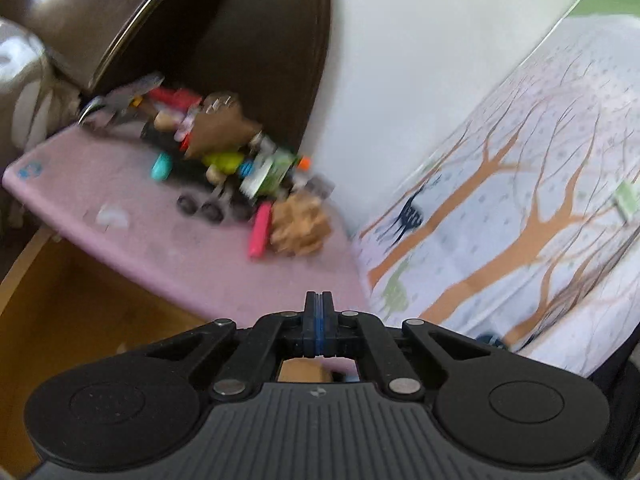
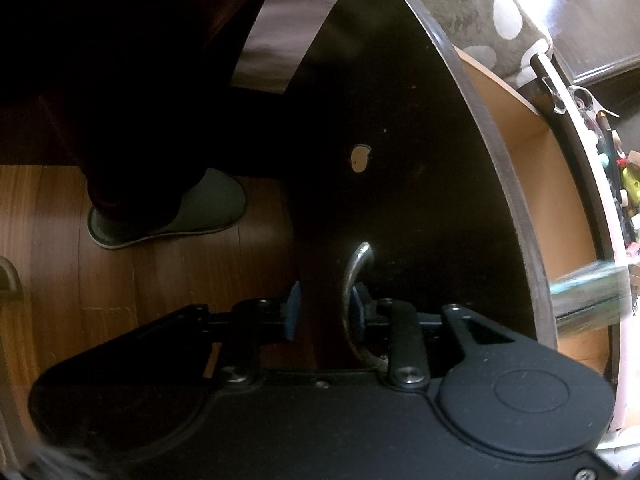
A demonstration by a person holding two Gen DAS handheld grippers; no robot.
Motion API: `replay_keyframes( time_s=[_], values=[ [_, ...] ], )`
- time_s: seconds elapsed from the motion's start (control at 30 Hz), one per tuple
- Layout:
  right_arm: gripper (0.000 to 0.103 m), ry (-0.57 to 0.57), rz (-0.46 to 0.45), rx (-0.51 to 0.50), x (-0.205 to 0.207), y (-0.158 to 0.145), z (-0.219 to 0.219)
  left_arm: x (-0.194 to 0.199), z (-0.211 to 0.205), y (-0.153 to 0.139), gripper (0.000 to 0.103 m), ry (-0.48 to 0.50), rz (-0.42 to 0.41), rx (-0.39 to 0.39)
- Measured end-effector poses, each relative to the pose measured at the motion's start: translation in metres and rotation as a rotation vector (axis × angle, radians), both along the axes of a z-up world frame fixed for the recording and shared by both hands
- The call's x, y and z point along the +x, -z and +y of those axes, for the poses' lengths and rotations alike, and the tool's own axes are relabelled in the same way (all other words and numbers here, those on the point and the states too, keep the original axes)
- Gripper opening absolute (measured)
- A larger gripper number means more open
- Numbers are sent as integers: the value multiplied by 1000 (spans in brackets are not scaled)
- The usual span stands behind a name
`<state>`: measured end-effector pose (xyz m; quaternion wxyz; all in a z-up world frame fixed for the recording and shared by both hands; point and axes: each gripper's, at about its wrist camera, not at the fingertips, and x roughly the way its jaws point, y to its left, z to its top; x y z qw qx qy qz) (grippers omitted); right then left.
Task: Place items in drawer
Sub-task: 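Hold the drawer open with the right gripper while the left tool reaches the pink stick, then grasp the pink stick with the left gripper and lift it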
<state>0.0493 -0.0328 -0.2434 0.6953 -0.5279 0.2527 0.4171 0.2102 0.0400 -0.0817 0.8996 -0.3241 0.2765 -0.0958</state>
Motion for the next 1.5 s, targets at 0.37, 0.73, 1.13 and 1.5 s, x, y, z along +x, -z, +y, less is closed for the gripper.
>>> replay_keyframes(
  time_s=[0.37,0.73,1.13,1.5],
  values=[
    [32,-9,-1,0,-1,0,1,5,-9,32,63,46,130,171],
    [32,-8,0,4,0,-1,1,45,-33,28,85,97,87,420],
    [32,-9,-3,7,-1,-1,1,113,-67,5,85,120,-61,726],
    [32,-13,-6,11,-1,0,2,179,-69,30,34,123,15,740]
  ],
)
